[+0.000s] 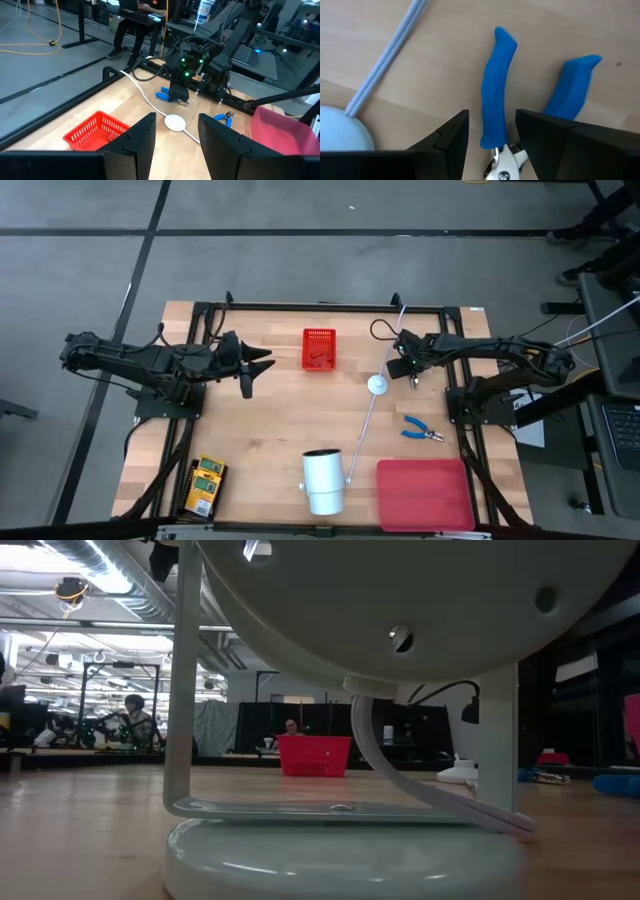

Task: Pick & Place School Supplies
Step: Put the blue hole puncher into the pink bin

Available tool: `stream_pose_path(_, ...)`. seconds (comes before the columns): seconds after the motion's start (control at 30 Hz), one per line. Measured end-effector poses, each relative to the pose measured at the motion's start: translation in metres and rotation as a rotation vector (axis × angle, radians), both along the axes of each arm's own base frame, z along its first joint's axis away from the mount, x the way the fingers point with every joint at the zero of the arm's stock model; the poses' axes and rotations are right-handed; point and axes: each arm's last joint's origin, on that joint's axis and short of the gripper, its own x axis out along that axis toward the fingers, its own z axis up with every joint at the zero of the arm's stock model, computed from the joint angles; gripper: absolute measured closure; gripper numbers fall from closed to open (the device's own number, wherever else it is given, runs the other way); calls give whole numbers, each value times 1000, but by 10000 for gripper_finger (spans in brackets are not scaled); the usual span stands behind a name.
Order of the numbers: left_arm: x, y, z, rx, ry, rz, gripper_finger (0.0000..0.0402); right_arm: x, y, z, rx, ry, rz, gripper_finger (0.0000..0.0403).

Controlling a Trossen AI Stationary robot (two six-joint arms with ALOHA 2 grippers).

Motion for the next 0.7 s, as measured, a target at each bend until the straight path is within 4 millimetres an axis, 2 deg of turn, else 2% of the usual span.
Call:
stream_pose_path(0.23,0,0,0,-11,-6,11,258,-2,1,-9,11,0,-24,246)
stream_pose_path(0.5,0,0,0,-21,-10,18,258,-2,1,-9,0,-4,-27,351)
stream_pose_path(0.7,0,0,0,-21,-11,19,258,-1,1,-9,-6,-7,-21,352)
